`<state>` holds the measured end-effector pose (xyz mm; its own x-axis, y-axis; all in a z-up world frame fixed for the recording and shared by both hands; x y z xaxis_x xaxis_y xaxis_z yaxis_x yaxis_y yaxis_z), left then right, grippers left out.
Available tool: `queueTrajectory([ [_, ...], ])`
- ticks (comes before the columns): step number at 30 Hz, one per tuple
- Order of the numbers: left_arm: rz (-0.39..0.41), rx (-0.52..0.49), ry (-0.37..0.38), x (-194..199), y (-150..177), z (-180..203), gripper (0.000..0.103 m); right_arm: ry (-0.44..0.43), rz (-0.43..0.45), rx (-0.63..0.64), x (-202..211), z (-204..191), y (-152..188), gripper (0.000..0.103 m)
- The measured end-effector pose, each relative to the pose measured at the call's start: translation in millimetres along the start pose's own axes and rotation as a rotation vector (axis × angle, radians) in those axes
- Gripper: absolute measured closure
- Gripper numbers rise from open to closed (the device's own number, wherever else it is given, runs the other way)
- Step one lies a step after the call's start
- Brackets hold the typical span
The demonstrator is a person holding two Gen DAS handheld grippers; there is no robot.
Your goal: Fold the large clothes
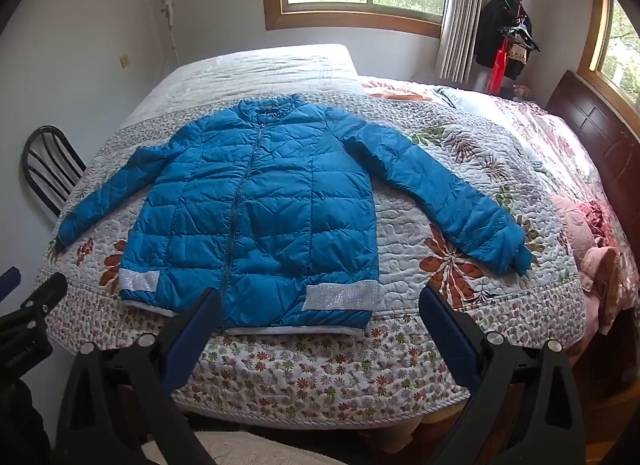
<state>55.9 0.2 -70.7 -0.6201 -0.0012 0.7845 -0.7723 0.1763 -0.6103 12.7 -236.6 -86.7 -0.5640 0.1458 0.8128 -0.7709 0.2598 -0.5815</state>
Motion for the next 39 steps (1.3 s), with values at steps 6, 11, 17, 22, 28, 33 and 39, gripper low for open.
queueTrajectory([
  [6,0.005,-0.006,-0.006,0.2,-0.2,0.3,0.003,-0.001,-0.002,0.002,-0.9,-1.2,0.9,0.004],
  [11,0.002,0.001,-0.003,1.1,0.9,-2.4,0.003,-0.004,-0.003,0.001,-1.2,-1.0,1.2,0.004],
  [17,0.001,0.000,-0.003,-0.8,-1.8,-5.6,0.003,-0.001,-0.002,0.002,-0.6,-1.0,0.4,0.004],
  [22,-0.001,-0.001,-0.005,-2.8,-0.2,-6.9,0.003,0.000,-0.003,0.000,0.3,0.6,-0.4,0.004],
  [28,-0.001,-0.002,-0.008,-2.5,-0.1,-5.7,0.003,0.002,-0.001,0.003,0.6,-0.4,-0.7,0.004],
  [33,-0.003,-0.004,-0.011,-4.6,-0.7,-4.0,0.003,0.003,-0.001,0.004,-0.2,0.4,-0.3,0.004],
  [39,-0.001,-0.006,-0.011,-3.9,-0.5,-3.3,0.003,0.004,-0.002,0.004,-0.3,-0.1,-0.4,0.004],
])
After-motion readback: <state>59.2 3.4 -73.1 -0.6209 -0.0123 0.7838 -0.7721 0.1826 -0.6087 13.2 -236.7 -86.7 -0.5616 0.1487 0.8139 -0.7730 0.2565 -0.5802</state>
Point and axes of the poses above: each gripper's, at about its wrist camera, not at the fingertips, and x roughly against the way its jaws point, z to its right, y to its underside, the point moved 9 cm from there along -x, roughly the way its jaws point, and after that the axes turned 1 degree about -x, right-handed, at the moved point
